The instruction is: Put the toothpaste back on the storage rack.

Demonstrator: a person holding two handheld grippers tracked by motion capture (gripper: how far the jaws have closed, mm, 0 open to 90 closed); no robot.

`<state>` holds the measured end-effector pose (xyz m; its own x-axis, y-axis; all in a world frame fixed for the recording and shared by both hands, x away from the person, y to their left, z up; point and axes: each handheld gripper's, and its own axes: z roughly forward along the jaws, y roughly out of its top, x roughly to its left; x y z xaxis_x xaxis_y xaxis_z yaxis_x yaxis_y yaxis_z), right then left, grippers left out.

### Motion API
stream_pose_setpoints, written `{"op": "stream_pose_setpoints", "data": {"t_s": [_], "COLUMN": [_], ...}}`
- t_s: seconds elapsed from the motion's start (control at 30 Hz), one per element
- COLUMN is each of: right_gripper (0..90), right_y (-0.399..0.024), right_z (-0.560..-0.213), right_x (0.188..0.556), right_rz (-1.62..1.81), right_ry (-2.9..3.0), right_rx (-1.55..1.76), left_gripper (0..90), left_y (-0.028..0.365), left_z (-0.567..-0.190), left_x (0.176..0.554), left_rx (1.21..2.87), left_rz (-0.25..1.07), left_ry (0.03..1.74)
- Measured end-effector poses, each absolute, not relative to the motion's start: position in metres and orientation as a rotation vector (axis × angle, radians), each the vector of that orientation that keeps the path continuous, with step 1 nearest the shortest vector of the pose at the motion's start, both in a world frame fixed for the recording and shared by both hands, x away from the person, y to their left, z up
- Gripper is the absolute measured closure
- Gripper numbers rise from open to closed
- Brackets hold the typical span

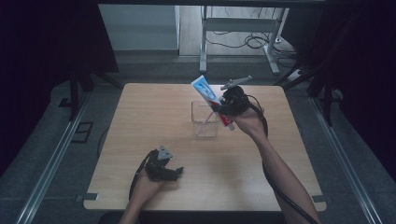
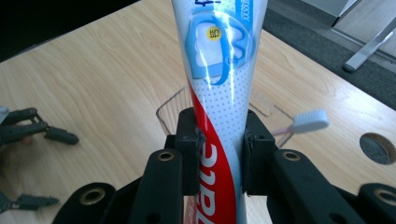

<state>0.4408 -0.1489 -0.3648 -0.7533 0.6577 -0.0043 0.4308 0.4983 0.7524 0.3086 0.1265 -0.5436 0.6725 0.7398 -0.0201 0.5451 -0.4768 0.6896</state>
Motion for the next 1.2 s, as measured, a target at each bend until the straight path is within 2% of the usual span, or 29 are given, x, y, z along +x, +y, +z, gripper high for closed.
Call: {"op": "stream_pose_setpoints", "data": {"t_s": [1.2], "right_gripper": [72.9], "right_y": [-0.11], "right_z": [-0.381], "right_x": [0.493], "right_rz": [1.142], "right_ry": [2.396], "right_rx": [0.914], "left_gripper": [14.6], "left_y": [0.127], "left_z": [-0.543], "left_x": [0.309], "left_rx": [2.207], "left_rz": [0.368], "left_ry": [0.981]}}
